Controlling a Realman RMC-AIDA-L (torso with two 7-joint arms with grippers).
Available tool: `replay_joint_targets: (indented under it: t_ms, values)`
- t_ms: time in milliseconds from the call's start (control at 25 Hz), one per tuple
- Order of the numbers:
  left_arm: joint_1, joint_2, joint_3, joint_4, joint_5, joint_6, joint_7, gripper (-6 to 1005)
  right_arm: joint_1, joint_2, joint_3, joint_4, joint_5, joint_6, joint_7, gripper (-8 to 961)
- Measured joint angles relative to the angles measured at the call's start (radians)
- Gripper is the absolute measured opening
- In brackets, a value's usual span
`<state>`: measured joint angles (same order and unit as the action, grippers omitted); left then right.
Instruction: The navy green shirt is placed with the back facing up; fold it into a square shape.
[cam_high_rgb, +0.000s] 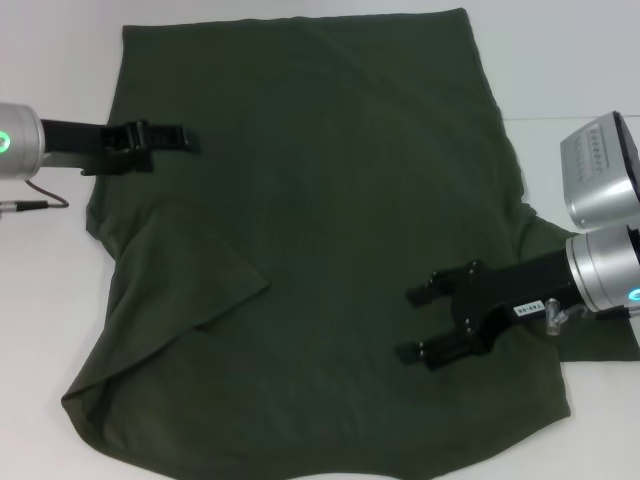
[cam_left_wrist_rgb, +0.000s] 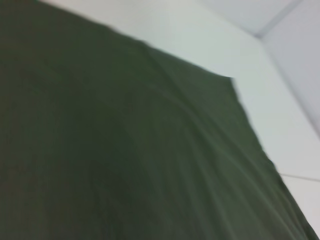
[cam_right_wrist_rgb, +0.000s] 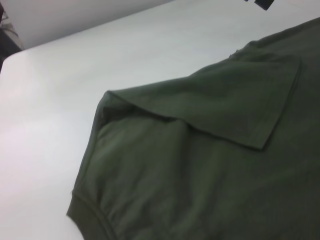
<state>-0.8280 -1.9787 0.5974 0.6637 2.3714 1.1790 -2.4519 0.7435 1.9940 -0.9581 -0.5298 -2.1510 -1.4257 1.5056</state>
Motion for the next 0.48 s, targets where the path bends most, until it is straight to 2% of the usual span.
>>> replay_joint_targets:
  t_ms: [320,480]
  values:
    - [0.147,0.0,-0.017,-0.001,-0.286,0.183,0.474,884,0.014,-0.011,0.104,-0.014,0.006,-0.052,0.08,907]
    - [0.202,-0.004,-0.051,0.003,-0.33,0.342,0.713,883,0.036,-0.029,0.144,-0.024,0.007,-0.08,0.169,904]
